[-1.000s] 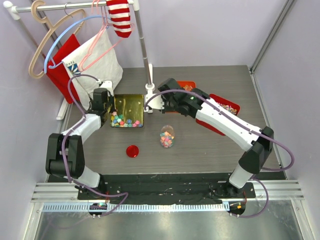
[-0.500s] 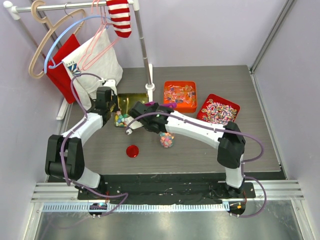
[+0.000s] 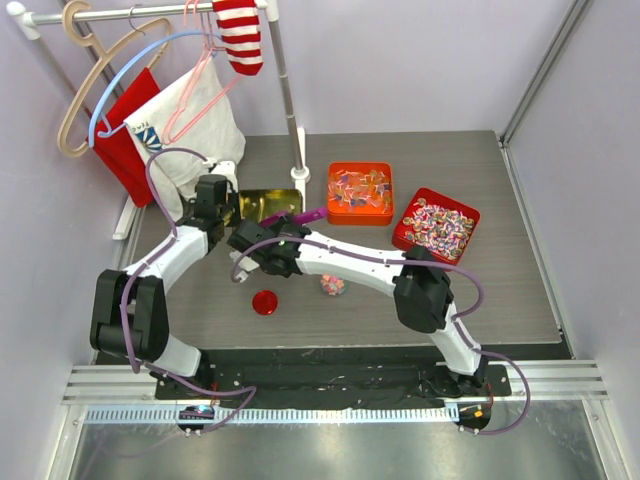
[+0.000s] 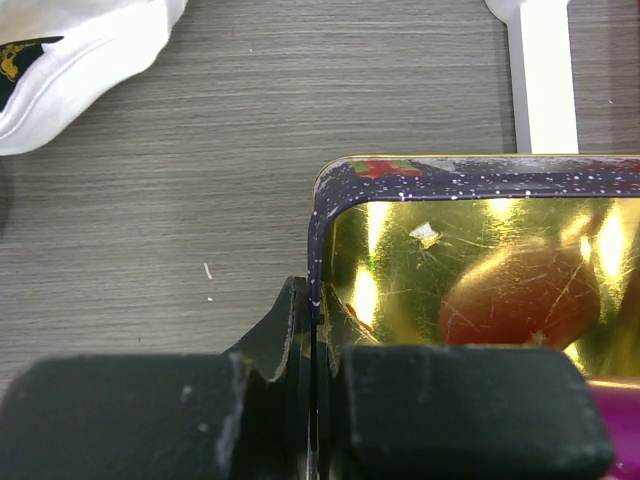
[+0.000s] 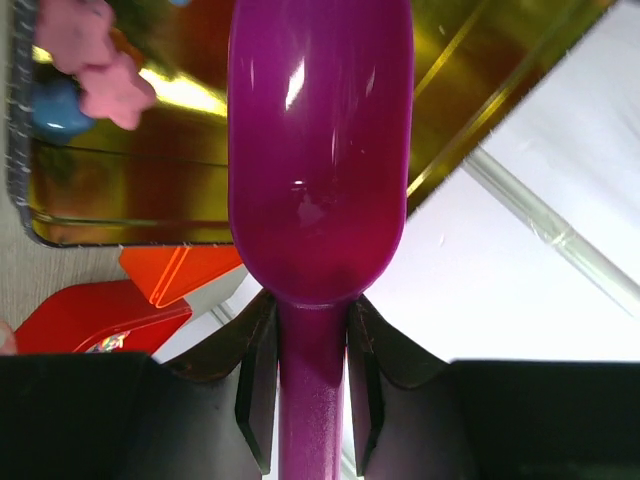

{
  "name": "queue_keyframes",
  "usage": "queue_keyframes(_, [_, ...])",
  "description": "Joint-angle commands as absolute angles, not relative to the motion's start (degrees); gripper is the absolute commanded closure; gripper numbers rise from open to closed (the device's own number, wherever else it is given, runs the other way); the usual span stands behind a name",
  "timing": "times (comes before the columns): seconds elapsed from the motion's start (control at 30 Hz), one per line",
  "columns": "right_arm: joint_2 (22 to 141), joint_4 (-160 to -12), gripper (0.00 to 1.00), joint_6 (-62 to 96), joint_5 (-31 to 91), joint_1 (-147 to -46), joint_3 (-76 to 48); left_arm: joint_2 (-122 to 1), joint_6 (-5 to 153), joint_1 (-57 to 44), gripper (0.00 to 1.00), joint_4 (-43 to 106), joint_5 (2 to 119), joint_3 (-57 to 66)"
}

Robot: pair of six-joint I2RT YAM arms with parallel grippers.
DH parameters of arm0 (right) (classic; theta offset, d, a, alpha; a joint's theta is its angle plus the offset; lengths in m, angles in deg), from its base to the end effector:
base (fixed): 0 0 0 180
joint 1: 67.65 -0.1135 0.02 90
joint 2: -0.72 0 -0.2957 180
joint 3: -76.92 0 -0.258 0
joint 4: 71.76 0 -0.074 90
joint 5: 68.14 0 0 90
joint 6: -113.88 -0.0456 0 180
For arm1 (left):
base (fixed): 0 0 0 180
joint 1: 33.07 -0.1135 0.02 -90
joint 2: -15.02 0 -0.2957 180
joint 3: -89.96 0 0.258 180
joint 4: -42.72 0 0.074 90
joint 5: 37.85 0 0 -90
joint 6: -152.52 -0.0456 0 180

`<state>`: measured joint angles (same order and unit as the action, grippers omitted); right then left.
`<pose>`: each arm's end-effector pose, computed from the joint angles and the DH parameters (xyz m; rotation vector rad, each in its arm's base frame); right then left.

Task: Pack the candies
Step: Scoop the fake candies from the storage box.

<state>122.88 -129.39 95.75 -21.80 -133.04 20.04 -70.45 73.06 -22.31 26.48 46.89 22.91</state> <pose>0.2344 0.4362 0.2788 -2.1539 1.1553 -1.0116 0.3345 -0.0593 0.2588 -0.0482 2.1745 -0.1125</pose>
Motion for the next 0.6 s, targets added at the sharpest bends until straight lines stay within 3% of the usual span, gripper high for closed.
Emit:
queue_keyframes(0.0, [123.85, -135.56, 0.99, 95.51, -22.53, -134.53, 23.83, -67.24, 75.52, -22.08, 1.00, 29.44, 48.11, 19.21])
queue_keyframes(0.23, [129.12, -145.31, 0.99, 83.66, -15.76, -135.50, 32.88, -67.07, 76.23, -22.08, 1.00, 29.44, 47.93, 19.12])
queue_keyframes(0.57, [135.18, -144.71, 0.99, 72.57, -15.67, -136.73, 40.62, -67.15, 77.02, -22.08, 1.00, 27.42, 46.18, 18.68])
